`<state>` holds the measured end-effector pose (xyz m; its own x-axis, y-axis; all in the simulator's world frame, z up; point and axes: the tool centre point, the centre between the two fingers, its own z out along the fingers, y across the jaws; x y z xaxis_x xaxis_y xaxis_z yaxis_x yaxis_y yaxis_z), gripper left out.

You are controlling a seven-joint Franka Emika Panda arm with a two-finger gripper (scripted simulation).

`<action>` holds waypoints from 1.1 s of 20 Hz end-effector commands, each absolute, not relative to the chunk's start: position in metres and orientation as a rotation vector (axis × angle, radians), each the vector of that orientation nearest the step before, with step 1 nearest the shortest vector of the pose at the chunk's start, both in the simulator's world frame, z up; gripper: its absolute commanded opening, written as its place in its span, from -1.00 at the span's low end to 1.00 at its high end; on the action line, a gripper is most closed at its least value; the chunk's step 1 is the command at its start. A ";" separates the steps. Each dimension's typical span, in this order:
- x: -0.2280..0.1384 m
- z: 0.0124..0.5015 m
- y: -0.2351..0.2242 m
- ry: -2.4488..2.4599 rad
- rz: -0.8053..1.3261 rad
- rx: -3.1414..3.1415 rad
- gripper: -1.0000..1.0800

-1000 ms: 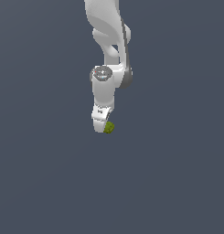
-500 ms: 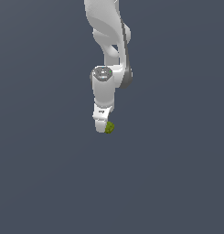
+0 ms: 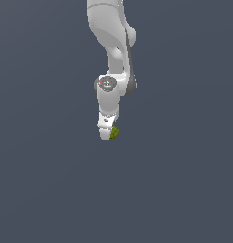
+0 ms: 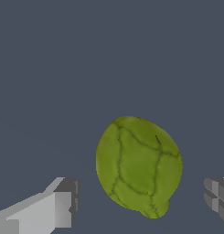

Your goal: Pick up the object and move it to a goal position.

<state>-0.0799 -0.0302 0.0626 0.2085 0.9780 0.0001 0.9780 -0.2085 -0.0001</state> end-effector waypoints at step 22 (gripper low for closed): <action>-0.078 0.042 -0.025 -1.980 -0.002 -2.441 -1.00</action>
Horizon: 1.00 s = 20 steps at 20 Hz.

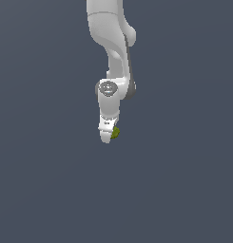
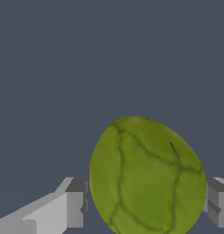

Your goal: Pick up the object and move it to a goal position.

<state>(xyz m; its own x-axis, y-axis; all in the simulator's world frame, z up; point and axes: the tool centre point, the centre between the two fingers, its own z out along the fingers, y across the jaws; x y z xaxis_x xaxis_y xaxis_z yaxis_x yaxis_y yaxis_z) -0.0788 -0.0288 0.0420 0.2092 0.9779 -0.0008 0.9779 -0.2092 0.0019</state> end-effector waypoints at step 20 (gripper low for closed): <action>-0.055 0.054 0.140 1.978 0.001 2.440 -1.00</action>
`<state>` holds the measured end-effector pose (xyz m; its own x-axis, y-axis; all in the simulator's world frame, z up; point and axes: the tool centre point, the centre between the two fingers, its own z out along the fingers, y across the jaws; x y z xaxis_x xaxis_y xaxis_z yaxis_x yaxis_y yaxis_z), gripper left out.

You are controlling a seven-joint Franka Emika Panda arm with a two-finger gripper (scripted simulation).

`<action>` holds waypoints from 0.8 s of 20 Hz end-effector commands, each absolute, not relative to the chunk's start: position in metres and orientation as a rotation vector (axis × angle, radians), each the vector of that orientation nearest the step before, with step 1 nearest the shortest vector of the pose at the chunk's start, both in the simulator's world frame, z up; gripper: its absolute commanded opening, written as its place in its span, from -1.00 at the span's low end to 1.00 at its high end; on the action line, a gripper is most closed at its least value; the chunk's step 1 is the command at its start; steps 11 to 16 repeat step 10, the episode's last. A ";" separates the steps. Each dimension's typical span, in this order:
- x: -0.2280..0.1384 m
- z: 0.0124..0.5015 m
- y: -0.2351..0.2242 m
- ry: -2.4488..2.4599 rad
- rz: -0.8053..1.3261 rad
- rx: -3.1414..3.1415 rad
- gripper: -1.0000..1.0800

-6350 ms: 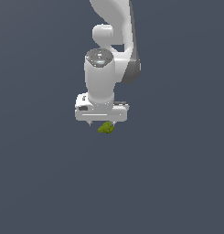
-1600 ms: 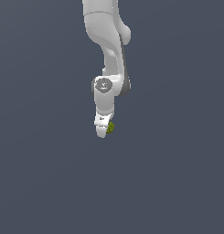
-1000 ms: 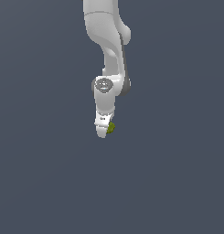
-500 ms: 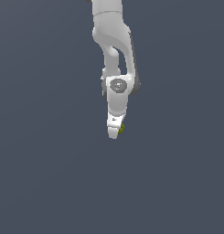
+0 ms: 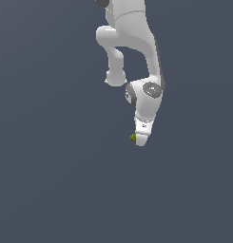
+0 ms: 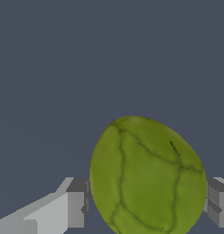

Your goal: Pick up the object and move it to a goal position.

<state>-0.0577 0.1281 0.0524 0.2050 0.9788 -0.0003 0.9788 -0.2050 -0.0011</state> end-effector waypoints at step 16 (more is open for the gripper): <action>-0.047 0.056 0.172 -1.978 0.000 -2.441 -1.00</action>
